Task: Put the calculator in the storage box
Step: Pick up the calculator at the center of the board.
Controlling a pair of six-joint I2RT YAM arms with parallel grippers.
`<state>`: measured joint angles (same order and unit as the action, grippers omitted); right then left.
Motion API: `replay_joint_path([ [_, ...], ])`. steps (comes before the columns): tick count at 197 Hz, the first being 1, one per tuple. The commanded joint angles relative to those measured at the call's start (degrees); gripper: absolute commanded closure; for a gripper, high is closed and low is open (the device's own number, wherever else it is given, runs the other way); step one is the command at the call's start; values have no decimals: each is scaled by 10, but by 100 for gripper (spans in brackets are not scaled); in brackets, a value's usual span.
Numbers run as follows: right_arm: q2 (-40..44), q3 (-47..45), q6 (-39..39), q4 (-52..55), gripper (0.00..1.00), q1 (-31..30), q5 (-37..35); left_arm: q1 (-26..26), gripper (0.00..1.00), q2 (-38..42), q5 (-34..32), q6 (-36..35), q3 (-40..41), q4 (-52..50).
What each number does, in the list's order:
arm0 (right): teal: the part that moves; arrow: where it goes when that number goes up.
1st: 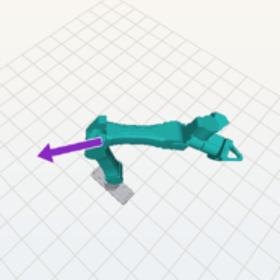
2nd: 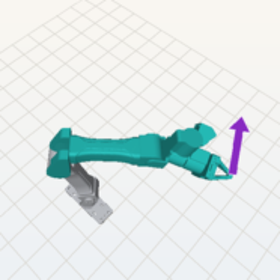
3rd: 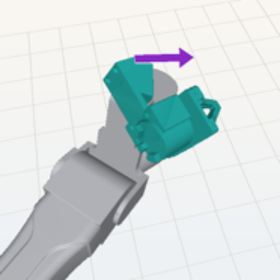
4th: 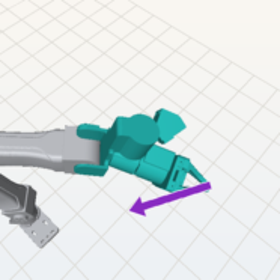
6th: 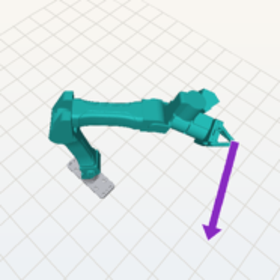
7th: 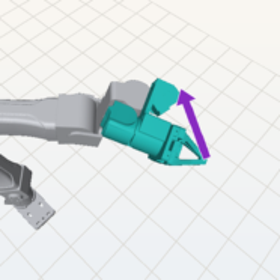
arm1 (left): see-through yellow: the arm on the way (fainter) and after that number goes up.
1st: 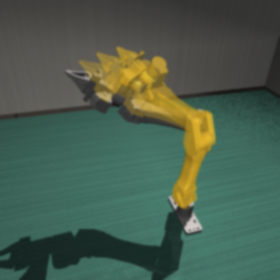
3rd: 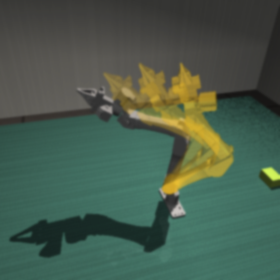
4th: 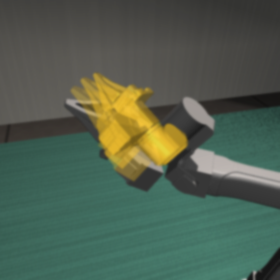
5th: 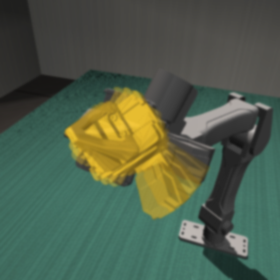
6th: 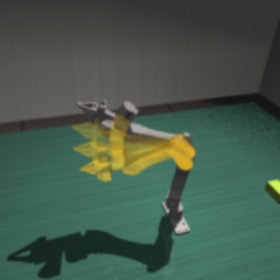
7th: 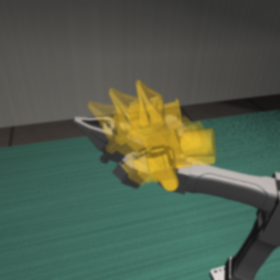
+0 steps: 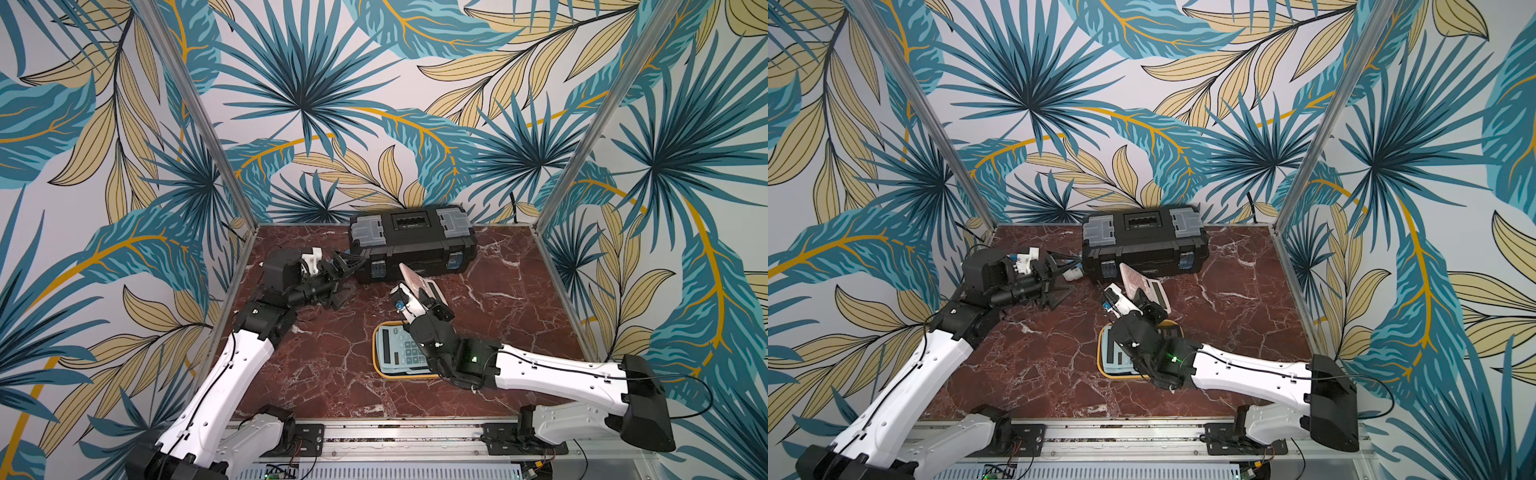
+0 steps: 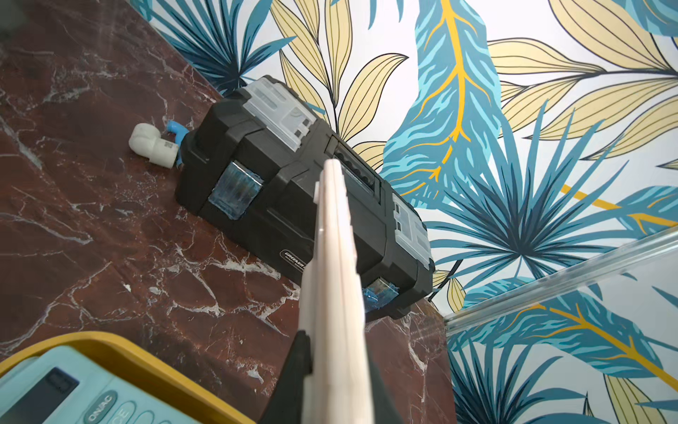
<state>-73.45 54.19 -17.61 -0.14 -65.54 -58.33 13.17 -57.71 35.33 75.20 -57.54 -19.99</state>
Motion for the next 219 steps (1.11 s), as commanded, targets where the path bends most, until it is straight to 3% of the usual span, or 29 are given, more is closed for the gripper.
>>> replay_joint_path([
  [1,30,-5,63,30,99,16,34,-19,10,15,29,-46,8,7],
  [7,34,-6,70,34,98,19,39,-19,19,15,34,-57,11,24],
  [17,43,-7,80,38,99,24,46,-19,46,11,42,-70,14,35],
  [26,49,-8,85,42,99,28,51,-19,82,8,48,-80,17,55],
  [32,53,-8,89,44,99,29,53,-19,100,5,51,-88,17,56],
  [61,67,-12,100,52,99,36,61,-19,100,-6,60,-113,13,45],
  [89,80,-16,105,53,100,37,78,-14,100,-10,55,-86,18,66],
  [96,79,-16,105,54,100,38,84,-10,84,-14,57,-81,12,65],
  [103,77,-16,104,54,100,38,87,-3,58,-19,54,-78,2,56],
  [111,76,-16,103,55,100,37,92,10,36,-23,44,-76,-7,44],
  [133,79,-19,98,53,100,37,113,59,1,-35,15,-44,-20,43],
  [188,78,-35,51,35,100,30,155,144,0,-93,-6,32,-54,4],
  [219,51,-28,1,21,100,9,137,161,0,-120,-4,49,-70,2],
])
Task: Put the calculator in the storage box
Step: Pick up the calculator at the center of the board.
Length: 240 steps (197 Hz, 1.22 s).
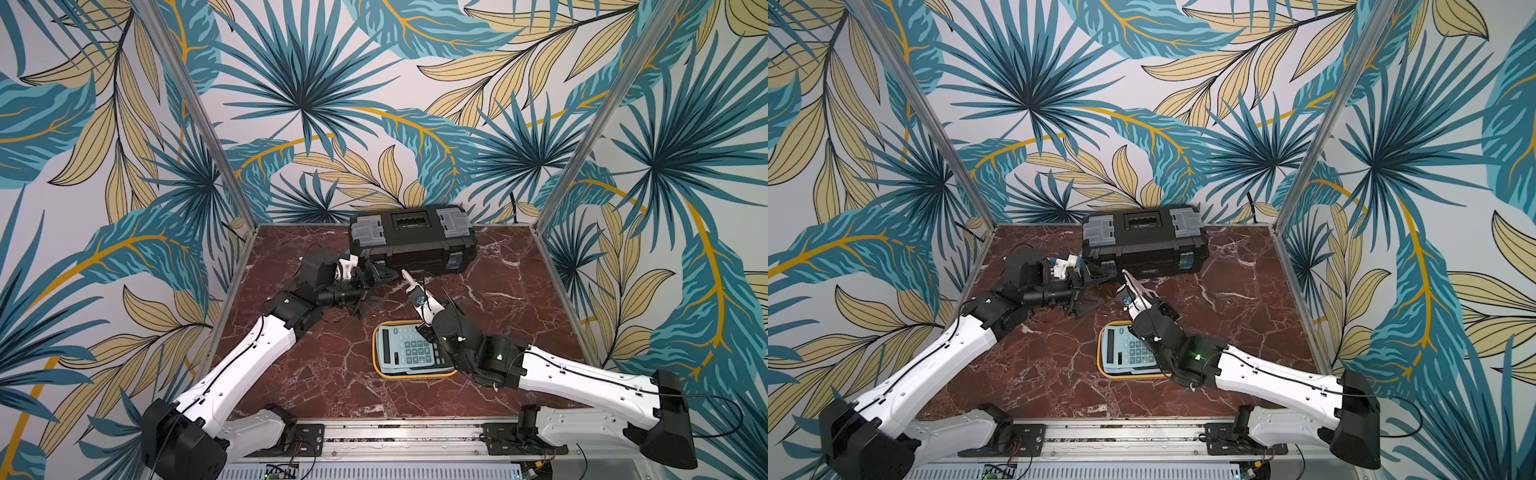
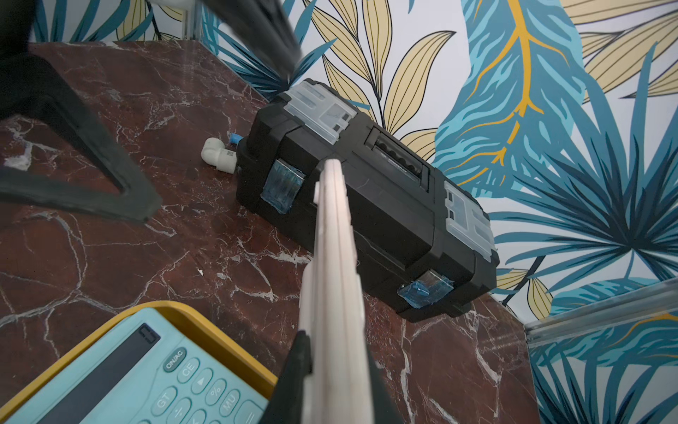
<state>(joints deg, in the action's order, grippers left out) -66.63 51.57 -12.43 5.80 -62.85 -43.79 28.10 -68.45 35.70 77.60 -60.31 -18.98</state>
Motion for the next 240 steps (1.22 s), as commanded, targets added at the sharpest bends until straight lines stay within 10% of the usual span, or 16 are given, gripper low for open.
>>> replay_joint_path([
  [1,-18,-2,-53,-38,100,-19,-10,12,0,-14,-8,25,-42,-8],
  [55,-78,12,-122,-82,100,-57,-90,25,4,-30,-8,42,-46,-6],
  [100,-83,16,-129,-104,100,-65,-100,32,36,-39,-13,47,-36,0],
  [143,-75,19,-139,-119,100,-71,-104,38,41,-57,-17,45,-41,0],
  [223,-80,15,-145,-125,100,-80,-106,39,100,-81,-12,31,-57,8],
  [240,-82,16,-141,-118,85,-81,-102,39,100,-79,-20,24,-62,3],
])
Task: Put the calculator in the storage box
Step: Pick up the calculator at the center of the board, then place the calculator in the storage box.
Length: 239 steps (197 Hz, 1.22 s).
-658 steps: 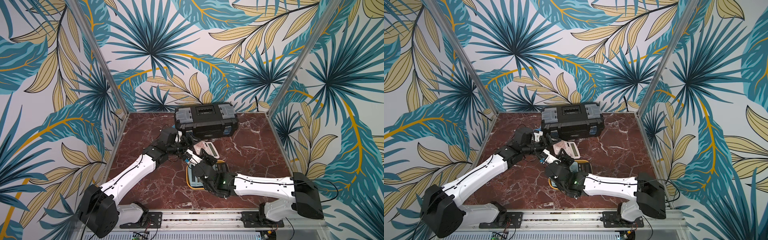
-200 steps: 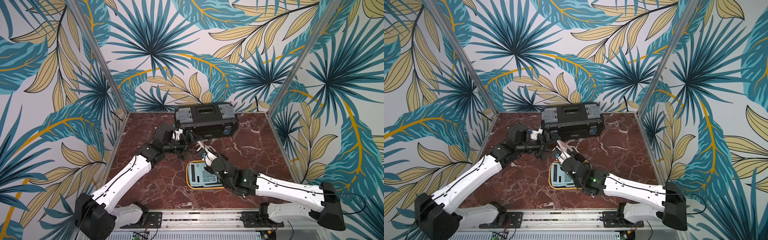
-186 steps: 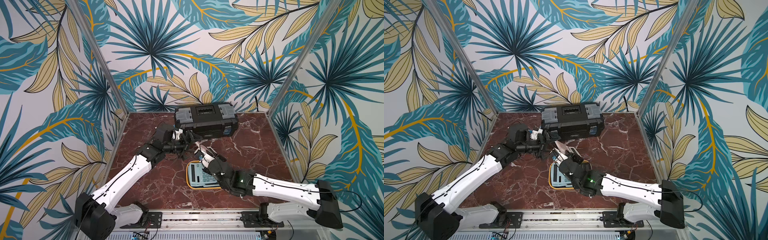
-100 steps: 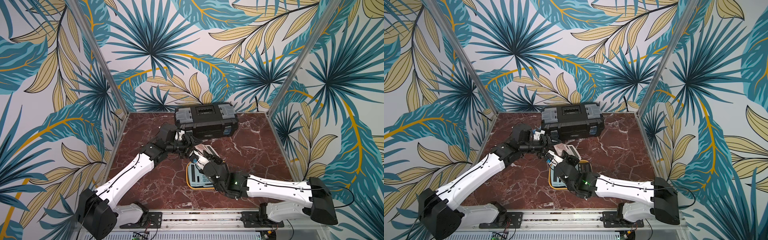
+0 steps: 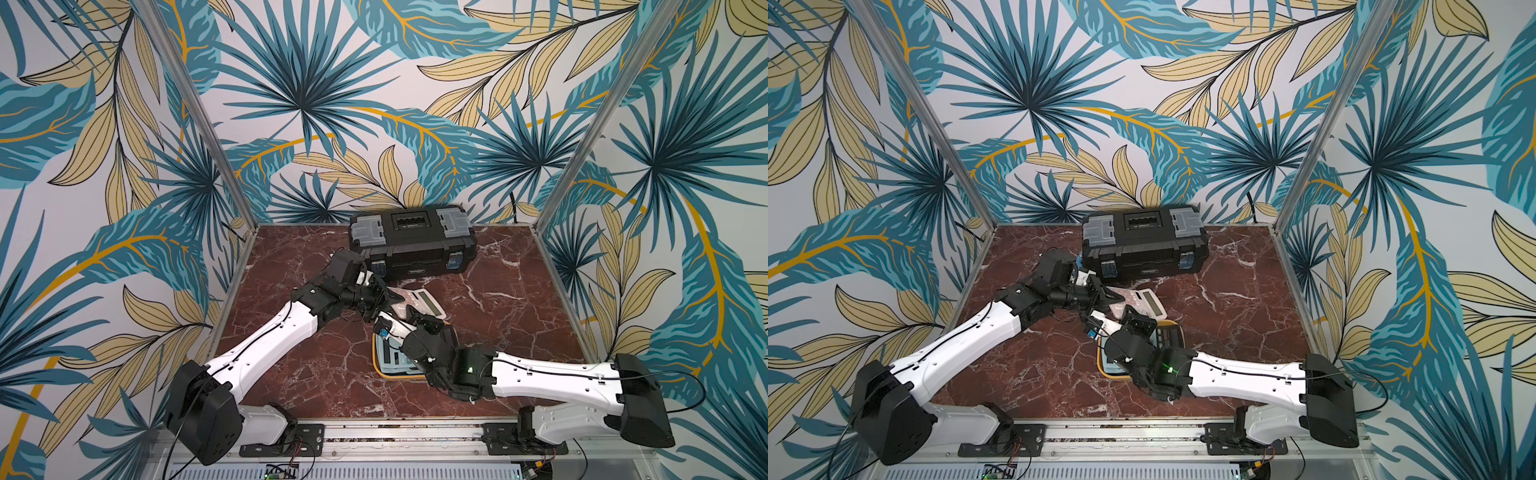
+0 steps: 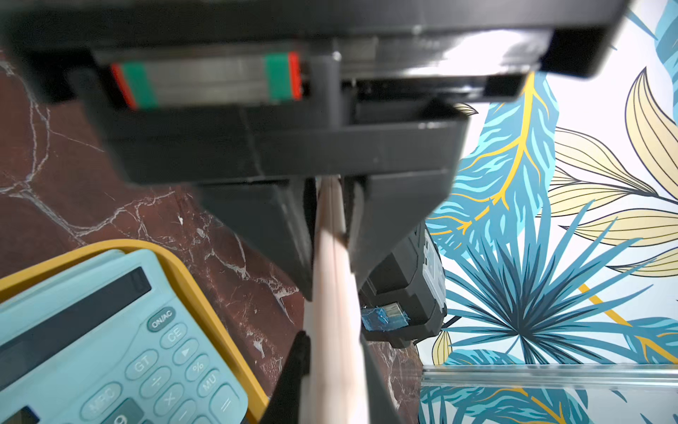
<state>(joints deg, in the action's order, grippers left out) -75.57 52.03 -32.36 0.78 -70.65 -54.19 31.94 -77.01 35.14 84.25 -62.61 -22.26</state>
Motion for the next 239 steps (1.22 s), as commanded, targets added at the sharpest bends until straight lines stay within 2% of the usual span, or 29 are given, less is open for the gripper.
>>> replay_joint_path([
  [1,7,11,59,-67,84,-2,2,1,100,7,-15,-43,-40,35],
  [19,6,14,65,-55,77,-3,7,0,100,11,-24,-54,-45,30],
  [26,5,16,70,-46,69,-3,10,-2,100,11,-25,-57,-49,27],
  [41,7,18,83,-26,43,-3,15,-12,100,12,-30,-72,-56,15],
  [59,19,20,109,5,18,-3,25,-34,100,15,-34,-92,-59,4],
  [82,53,14,152,29,1,1,41,-63,100,30,-59,-133,-58,-9],
  [108,89,21,221,85,1,32,103,-90,100,47,-70,-176,-50,-10],
  [136,112,48,303,169,0,95,215,-105,100,65,-74,-229,-39,3],
  [161,129,65,355,200,1,147,299,-107,100,75,-54,-264,-24,32],
  [183,137,80,401,228,0,204,384,-107,100,80,-17,-263,3,92],
  [206,135,96,449,256,0,262,438,-103,100,83,21,-244,35,162],
  [239,142,99,532,284,1,366,526,-81,100,81,28,-247,45,174],
])
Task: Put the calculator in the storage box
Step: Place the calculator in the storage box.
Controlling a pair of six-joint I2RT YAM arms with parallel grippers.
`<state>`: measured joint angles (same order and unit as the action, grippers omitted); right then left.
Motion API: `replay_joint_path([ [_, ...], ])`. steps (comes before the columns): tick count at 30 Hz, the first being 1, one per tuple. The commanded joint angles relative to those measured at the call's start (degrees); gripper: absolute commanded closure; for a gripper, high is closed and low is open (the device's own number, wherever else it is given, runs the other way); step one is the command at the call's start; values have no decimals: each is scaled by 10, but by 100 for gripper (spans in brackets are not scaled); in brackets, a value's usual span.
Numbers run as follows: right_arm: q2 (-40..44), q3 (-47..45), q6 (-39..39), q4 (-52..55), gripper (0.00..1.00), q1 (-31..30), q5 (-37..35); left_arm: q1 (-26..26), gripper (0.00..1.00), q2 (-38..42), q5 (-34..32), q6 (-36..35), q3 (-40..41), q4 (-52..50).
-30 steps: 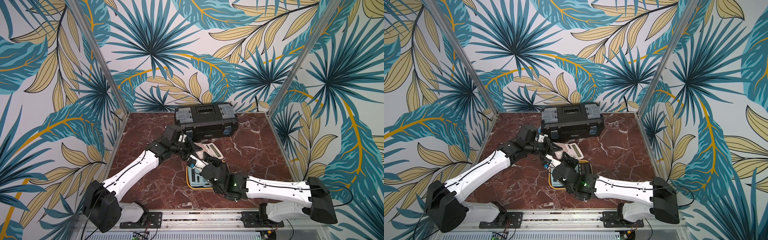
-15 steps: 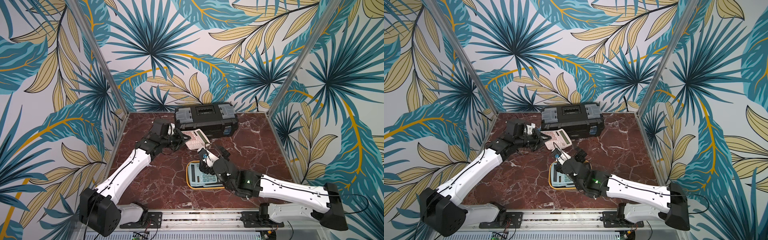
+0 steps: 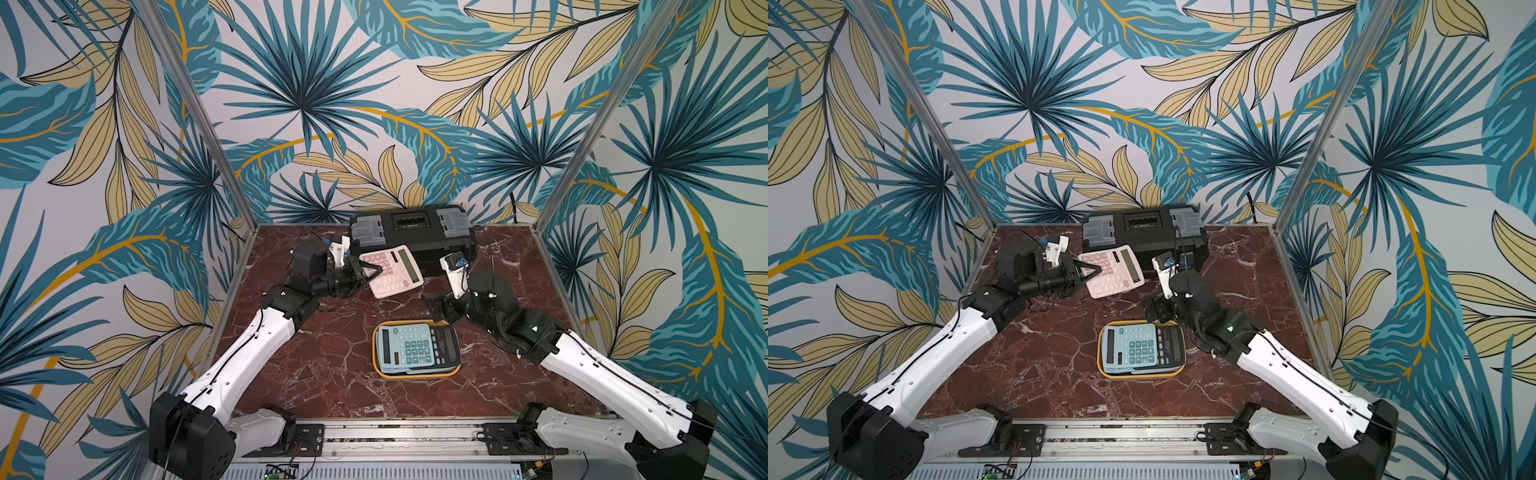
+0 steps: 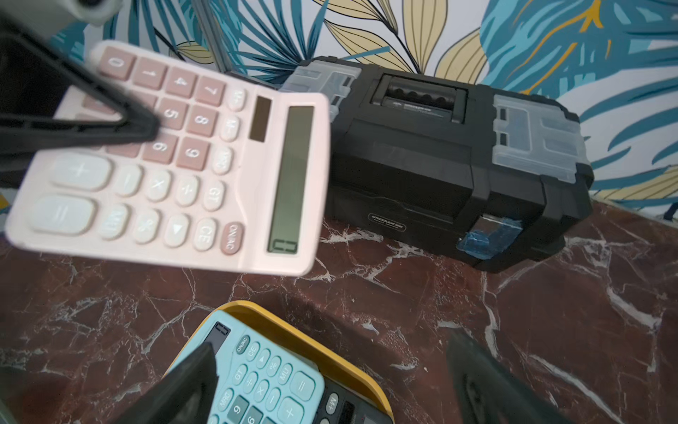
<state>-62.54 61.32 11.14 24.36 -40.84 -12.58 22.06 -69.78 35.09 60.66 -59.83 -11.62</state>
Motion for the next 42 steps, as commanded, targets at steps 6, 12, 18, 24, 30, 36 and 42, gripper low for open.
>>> replay_joint_path([
  [6,19,-22,178,10,1,191,322,45,100,1,32,-5,26,89],
  [12,1,-77,295,-113,14,286,543,57,100,-14,61,18,47,144],
  [18,-27,-106,340,-194,30,310,628,66,100,-33,99,52,73,211],
  [24,-41,-144,376,-257,42,313,662,76,100,-35,95,59,93,230],
  [30,-41,-158,367,-247,55,313,673,82,100,-37,92,62,106,239],
  [36,-42,-165,362,-246,66,313,673,89,100,-44,96,59,107,237],
  [42,-38,-167,361,-244,82,313,670,90,100,-45,99,51,110,228],
])
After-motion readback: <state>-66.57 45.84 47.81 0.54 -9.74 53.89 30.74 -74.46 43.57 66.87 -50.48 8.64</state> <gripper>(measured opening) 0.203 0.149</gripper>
